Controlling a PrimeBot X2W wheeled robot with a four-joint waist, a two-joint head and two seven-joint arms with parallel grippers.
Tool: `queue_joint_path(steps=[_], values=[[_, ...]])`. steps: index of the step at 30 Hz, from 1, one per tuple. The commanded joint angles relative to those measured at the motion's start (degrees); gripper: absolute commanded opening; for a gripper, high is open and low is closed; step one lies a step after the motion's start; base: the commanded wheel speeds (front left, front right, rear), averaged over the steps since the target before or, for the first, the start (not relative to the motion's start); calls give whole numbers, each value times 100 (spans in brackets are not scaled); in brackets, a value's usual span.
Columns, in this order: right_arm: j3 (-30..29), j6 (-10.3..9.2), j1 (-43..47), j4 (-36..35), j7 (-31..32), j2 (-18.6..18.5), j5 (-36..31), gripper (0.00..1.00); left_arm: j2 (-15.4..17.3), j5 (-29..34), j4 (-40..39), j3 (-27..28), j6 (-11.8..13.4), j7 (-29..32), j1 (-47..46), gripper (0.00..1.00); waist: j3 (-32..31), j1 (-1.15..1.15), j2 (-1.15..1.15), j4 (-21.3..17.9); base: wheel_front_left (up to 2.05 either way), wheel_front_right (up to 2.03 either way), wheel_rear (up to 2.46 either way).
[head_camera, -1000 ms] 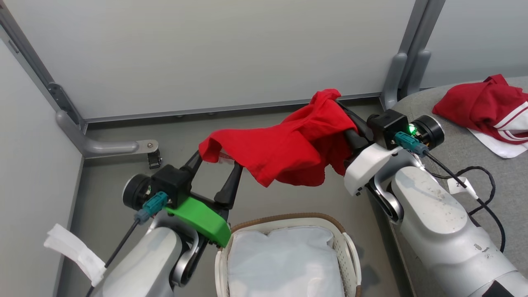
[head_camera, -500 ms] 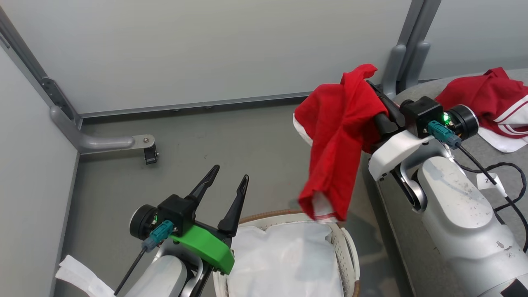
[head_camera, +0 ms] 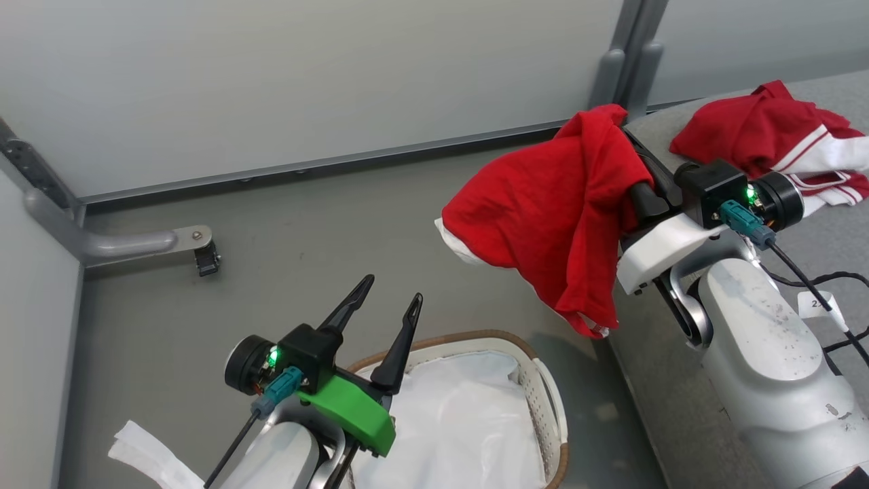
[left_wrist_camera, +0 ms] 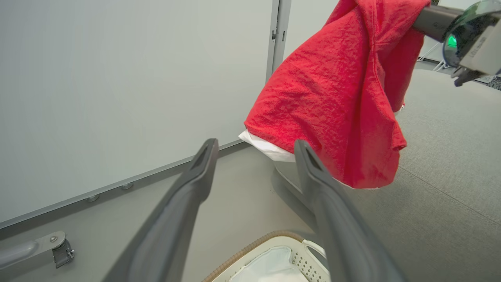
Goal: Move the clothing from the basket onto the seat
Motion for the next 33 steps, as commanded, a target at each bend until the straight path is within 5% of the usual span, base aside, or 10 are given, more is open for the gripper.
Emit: queue_joint_path(steps=[1, 18, 25, 33], values=[[-32, -8, 4, -44, -13, -24, -36, 0, -39, 100, 0, 18, -38, 1, -75, 100, 201, 0, 61, -411, 0, 0, 0], [-427, -8, 170, -323, -13, 61, -142, 0, 0, 405, 129, -78, -119, 0, -530, 100, 892, 0, 61, -2157, 0, 0, 0], [-571, -8, 239, -347, -13, 98, -181, 0, 21, 429, 123, -141, -130, 0, -639, 100, 1035, 0, 61, -2262, 0, 0, 0], [-862, -8, -162, -261, -14, -110, -249, 0, -85, 385, -16, -187, -137, 1, -816, 100, 1351, 0, 61, -1884, 0, 0, 0]])
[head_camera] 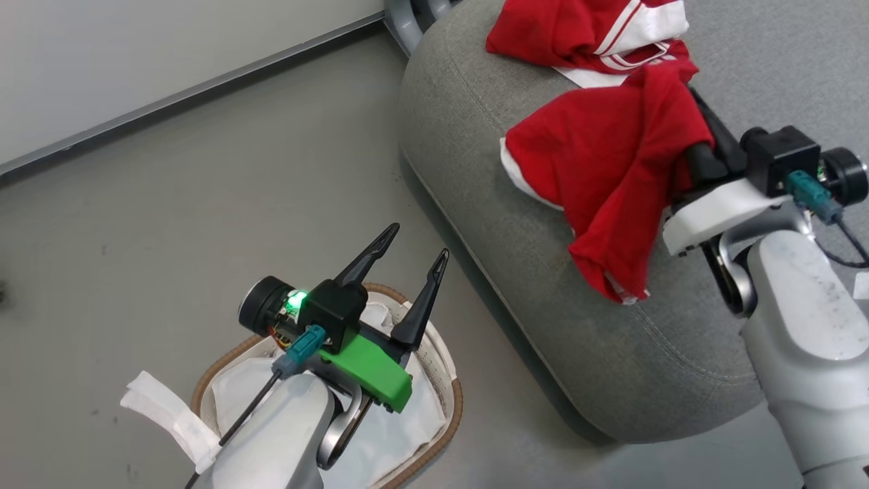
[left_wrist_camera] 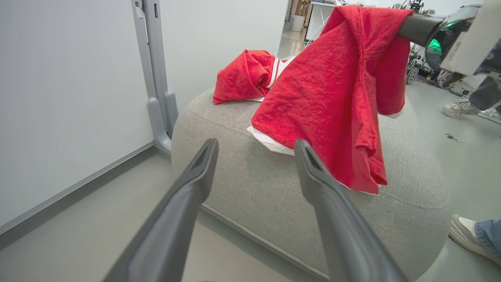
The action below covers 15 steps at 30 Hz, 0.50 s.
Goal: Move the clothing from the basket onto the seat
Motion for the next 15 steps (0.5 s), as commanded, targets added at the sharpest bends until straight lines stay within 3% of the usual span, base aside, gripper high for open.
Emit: queue_joint_path(steps=[1, 8, 15], values=[[-54, -8, -231, 29, -13, -110, -51, 0, -10, 28, -44, -12, -21, 0, -139, 100, 227, 0, 61, 262, 0, 0, 0], [-219, -8, -1295, 283, -13, -829, -23, 0, -116, 145, -157, -176, -25, 1, -470, 100, 759, 0, 61, 937, 0, 0, 0], [-521, -8, -2340, 812, 40, -1893, 235, 0, -158, 350, -201, -195, -26, 2, -712, 100, 1302, 0, 61, 1642, 0, 0, 0]])
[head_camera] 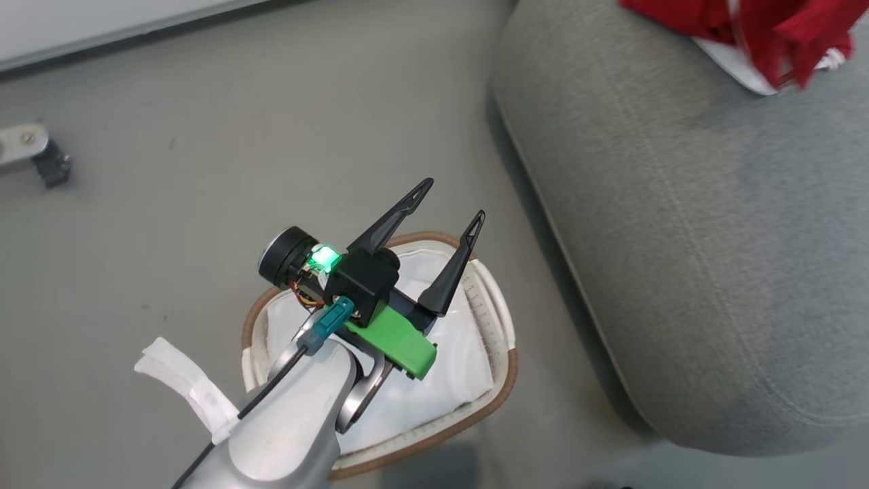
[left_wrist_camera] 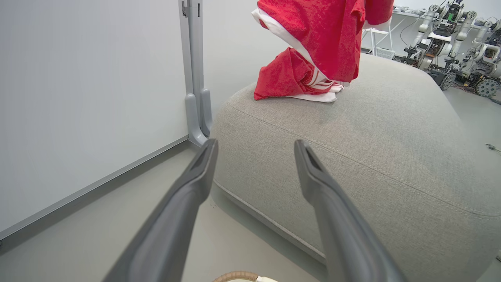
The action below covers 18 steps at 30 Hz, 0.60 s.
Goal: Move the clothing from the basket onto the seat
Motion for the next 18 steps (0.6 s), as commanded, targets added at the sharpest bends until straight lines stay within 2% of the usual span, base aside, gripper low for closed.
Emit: queue_joint_path(steps=[1, 4, 9, 18], values=[[-41, -8, -120, 99, 32, -137, 57, 0, -2, 80, -34, 44, -22, 4, -135, 100, 612, -1, 61, 642, 0, 0, 0], [-234, -8, -371, 412, 96, -539, 130, 0, 11, 167, -56, 57, -20, 4, -162, 100, 815, -1, 61, 839, 0, 0, 0], [-555, -8, -301, 1029, 97, -769, 111, 0, 2, 215, -137, 114, -21, 4, -182, 100, 1034, -1, 61, 1008, 0, 0, 0], [-697, -8, 249, 1780, -24, -438, -213, 0, 61, 310, -148, 227, -5, 4, -95, 100, 1160, -1, 61, 875, 0, 0, 0]])
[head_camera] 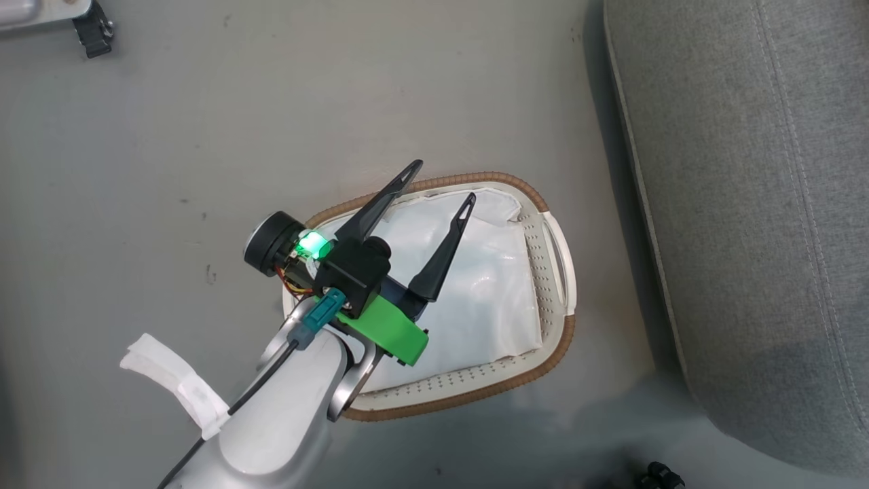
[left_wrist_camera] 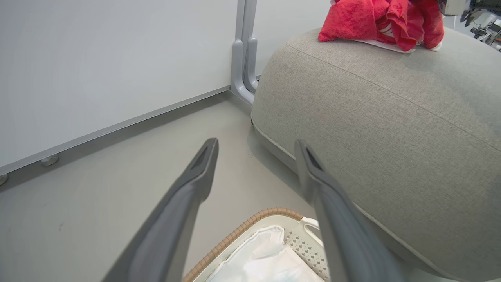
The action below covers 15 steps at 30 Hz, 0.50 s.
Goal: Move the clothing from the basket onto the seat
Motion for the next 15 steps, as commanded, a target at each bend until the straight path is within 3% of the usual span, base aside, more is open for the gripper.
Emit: queue_joint_path(steps=[1, 3, 6, 7, 15], values=[[-21, -8, 115, 48, -43, 65, -70, 0, 29, 36, -4, 54, 2, 4, -14, 100, 38, -1, 61, -54, 0, 0, 0], [-17, -8, 200, 66, -48, 141, -150, 3, 28, 40, 2, 69, 4, 4, 1, 100, 21, -1, 61, -116, 0, 0, 0], [-20, -8, 327, -179, -53, 280, -260, 45, 44, 45, 9, 103, 3, 4, 29, 100, -38, -1, 61, -216, 0, 0, 0], [-77, -8, 428, -276, -54, 333, -280, 100, 40, 39, 12, 115, 2, 4, 36, 100, -72, -1, 61, -246, 0, 0, 0], [-207, -8, 1144, -910, -56, 798, -503, 100, 3, -183, 41, 260, -12, 4, 227, 100, -590, -1, 61, -494, 0, 0, 0]])
